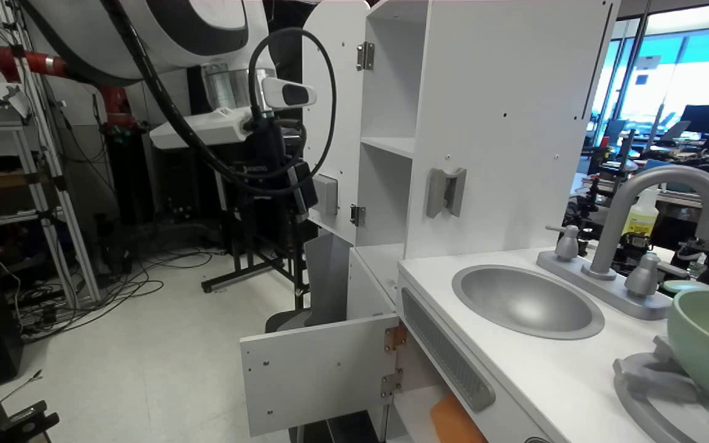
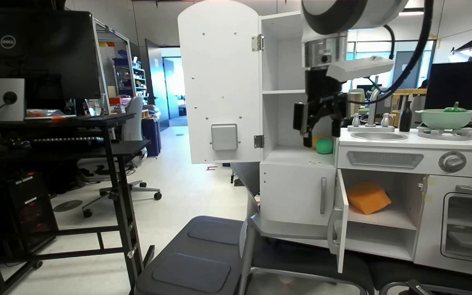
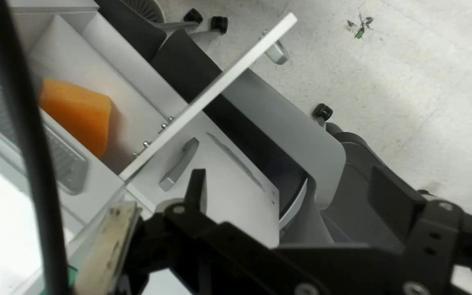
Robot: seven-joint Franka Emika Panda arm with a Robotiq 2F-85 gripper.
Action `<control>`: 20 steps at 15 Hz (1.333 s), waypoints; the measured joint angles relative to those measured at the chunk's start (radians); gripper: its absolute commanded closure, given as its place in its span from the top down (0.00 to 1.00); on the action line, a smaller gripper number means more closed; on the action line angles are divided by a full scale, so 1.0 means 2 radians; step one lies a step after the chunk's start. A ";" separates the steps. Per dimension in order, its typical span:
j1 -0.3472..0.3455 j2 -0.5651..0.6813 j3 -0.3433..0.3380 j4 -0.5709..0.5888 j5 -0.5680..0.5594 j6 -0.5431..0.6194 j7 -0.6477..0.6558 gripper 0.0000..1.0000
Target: Put the blue bottle and orange sponge inside the bottom cabinet
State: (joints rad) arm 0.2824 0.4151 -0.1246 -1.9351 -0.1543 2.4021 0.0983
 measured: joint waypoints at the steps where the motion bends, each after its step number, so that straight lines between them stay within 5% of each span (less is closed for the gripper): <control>1: -0.001 0.018 0.010 0.020 0.000 -0.008 0.007 1.00; 12: -0.031 0.275 0.020 0.218 0.000 -0.030 0.041 1.00; 20: -0.054 0.305 -0.028 0.260 0.000 -0.074 0.058 1.00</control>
State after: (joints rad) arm 0.1743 1.0247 -0.1799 -1.4145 -0.1549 2.2542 0.2141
